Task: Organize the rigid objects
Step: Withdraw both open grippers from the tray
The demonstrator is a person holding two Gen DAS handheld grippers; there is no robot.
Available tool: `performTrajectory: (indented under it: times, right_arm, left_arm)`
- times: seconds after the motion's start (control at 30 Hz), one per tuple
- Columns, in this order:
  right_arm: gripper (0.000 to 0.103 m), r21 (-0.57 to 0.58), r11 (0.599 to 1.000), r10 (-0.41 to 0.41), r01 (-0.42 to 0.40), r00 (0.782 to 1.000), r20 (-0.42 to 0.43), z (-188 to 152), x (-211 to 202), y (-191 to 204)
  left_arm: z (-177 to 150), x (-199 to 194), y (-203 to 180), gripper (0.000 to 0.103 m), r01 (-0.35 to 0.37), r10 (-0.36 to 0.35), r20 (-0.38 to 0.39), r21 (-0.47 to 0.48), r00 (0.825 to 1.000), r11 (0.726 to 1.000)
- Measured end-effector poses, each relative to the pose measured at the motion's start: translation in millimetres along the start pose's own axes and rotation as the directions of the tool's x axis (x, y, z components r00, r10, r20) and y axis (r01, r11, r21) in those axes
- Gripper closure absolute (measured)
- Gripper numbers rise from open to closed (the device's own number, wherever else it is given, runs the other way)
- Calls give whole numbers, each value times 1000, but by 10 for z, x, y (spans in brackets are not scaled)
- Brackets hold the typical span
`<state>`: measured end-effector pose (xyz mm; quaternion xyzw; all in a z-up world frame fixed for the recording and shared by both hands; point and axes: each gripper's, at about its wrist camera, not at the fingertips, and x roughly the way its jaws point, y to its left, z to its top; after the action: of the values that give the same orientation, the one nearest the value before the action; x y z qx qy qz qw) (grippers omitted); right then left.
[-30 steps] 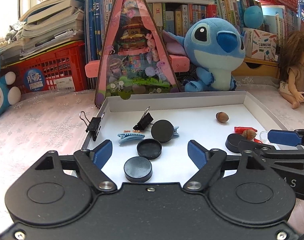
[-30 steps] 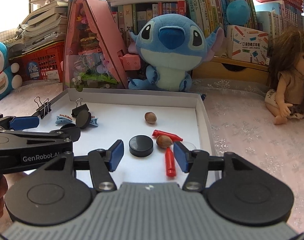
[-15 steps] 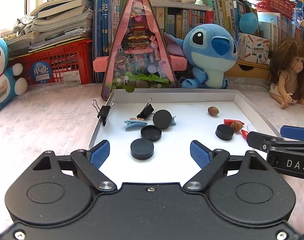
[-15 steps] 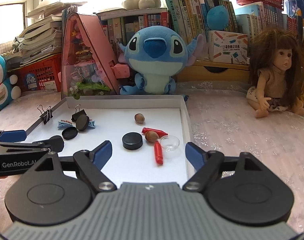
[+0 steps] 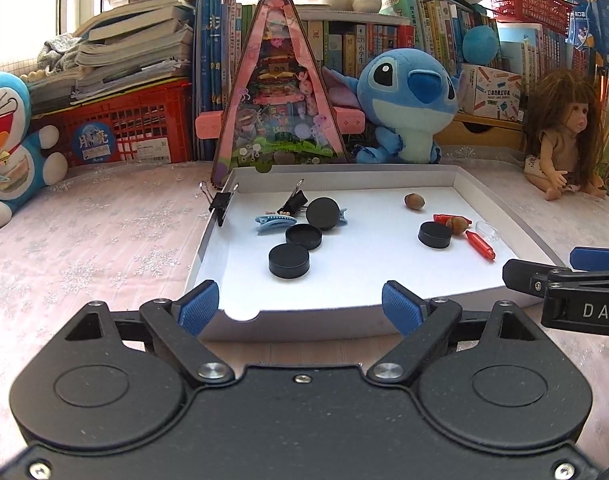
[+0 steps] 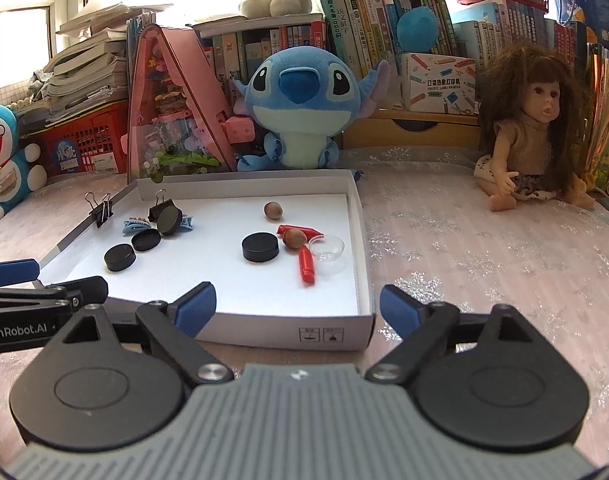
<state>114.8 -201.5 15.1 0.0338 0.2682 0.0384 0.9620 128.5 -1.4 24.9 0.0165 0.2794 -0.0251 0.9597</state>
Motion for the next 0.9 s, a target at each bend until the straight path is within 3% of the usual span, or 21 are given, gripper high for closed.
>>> performTrajectory:
  times: [0.43, 0.9]
  right_arm:
    - [5, -29, 1000, 3, -4, 1000, -25, -210, -132, 51]
    - [1, -62, 998, -10, 5, 997, -79, -325, -54, 144]
  left_arm:
    - [-189, -225, 7, 15, 18, -17, -10, 7, 1000, 1000]
    - [-334, -55, 57, 15, -19, 18, -86, -4, 996, 1000]
